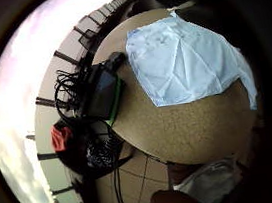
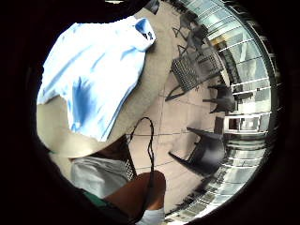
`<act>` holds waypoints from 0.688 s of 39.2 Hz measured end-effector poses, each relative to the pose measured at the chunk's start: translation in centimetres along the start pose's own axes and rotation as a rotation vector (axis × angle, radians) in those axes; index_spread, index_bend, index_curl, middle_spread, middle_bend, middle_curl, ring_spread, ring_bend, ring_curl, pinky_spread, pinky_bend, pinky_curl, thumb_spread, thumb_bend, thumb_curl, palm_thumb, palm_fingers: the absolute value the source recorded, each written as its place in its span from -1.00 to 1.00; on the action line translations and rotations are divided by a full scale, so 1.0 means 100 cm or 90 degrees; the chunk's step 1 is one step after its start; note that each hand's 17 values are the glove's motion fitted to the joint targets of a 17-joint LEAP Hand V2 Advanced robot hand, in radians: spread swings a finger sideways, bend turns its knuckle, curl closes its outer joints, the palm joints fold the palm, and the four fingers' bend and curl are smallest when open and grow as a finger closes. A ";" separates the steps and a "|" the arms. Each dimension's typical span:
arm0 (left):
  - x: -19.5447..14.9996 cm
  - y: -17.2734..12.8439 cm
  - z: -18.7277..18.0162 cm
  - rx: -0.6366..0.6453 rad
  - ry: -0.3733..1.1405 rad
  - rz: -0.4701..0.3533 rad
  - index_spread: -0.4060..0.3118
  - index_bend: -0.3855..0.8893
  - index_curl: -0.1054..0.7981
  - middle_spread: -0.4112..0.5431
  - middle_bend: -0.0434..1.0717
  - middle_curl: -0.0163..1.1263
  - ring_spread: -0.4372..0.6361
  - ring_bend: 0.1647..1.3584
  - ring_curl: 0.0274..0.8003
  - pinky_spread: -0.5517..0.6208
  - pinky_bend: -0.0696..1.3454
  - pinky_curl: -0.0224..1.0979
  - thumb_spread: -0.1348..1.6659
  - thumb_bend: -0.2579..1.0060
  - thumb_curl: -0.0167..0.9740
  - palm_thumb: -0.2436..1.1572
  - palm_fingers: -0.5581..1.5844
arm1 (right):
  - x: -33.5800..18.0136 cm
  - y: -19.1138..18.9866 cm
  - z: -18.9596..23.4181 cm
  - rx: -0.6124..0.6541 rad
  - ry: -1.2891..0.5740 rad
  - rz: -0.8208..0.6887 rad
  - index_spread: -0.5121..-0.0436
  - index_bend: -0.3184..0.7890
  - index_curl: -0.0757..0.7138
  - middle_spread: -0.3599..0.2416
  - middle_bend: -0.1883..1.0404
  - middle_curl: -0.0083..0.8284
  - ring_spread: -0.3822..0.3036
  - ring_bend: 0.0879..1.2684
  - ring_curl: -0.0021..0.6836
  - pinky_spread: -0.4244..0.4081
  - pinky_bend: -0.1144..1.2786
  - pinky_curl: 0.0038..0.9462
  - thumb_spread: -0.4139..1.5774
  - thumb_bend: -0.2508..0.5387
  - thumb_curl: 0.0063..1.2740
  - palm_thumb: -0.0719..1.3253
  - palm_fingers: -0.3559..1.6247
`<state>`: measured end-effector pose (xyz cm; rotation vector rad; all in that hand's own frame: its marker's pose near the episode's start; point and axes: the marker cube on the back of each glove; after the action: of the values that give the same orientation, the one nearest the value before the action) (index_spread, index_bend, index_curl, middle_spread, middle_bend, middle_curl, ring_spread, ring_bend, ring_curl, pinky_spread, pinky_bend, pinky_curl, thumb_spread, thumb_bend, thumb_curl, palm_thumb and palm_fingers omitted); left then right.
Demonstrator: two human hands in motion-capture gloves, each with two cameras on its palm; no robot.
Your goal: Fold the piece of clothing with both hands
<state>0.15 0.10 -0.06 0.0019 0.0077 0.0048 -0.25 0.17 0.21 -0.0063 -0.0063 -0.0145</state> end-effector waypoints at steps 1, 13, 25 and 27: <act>0.000 0.000 0.000 -0.001 0.001 0.001 0.05 -0.18 -0.68 -0.09 -0.61 -0.90 0.01 -0.51 -0.84 0.25 -0.41 -0.83 -0.34 -0.32 -0.87 -0.29 -0.08 | -0.001 0.000 0.001 0.000 -0.001 -0.002 0.32 -0.06 -0.67 0.07 -0.31 -0.84 0.22 -0.81 -0.93 0.31 -0.37 -0.86 -0.13 0.06 -0.95 -0.54 -0.40; 0.003 -0.001 0.008 -0.021 -0.017 0.016 -0.02 -0.17 -0.45 -0.04 -0.60 -0.68 0.21 -0.33 -0.51 0.53 -0.33 -0.59 0.34 -0.29 -0.69 -0.21 -0.17 | -0.003 0.008 -0.007 0.007 -0.014 -0.012 -0.40 -0.11 -0.36 -0.05 -0.31 -0.57 0.36 -0.81 -0.70 0.57 -0.35 -0.62 0.49 0.12 -0.84 -0.45 -0.44; 0.006 0.006 -0.003 -0.036 -0.017 0.014 -0.02 -0.17 -0.32 -0.04 -0.59 -0.57 0.26 -0.28 -0.43 0.61 -0.33 -0.50 0.53 -0.35 -0.57 -0.19 -0.20 | 0.000 0.013 -0.022 0.018 0.007 -0.020 -0.55 -0.13 -0.22 -0.07 -0.33 -0.42 0.41 -0.81 -0.58 0.62 -0.36 -0.51 0.68 0.01 -0.77 -0.44 -0.46; 0.006 0.007 -0.004 -0.036 -0.021 0.017 -0.02 -0.18 -0.31 -0.04 -0.59 -0.56 0.26 -0.28 -0.42 0.61 -0.33 -0.49 0.55 -0.36 -0.55 -0.19 -0.21 | 0.001 0.013 -0.022 0.021 0.012 -0.017 -0.56 -0.13 -0.20 -0.07 -0.34 -0.40 0.41 -0.81 -0.56 0.63 -0.36 -0.50 0.68 -0.03 -0.76 -0.45 -0.47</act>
<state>0.71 0.76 -0.43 -0.0541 -0.0257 0.0314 -0.15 1.50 -2.00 0.0264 0.0115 -0.0415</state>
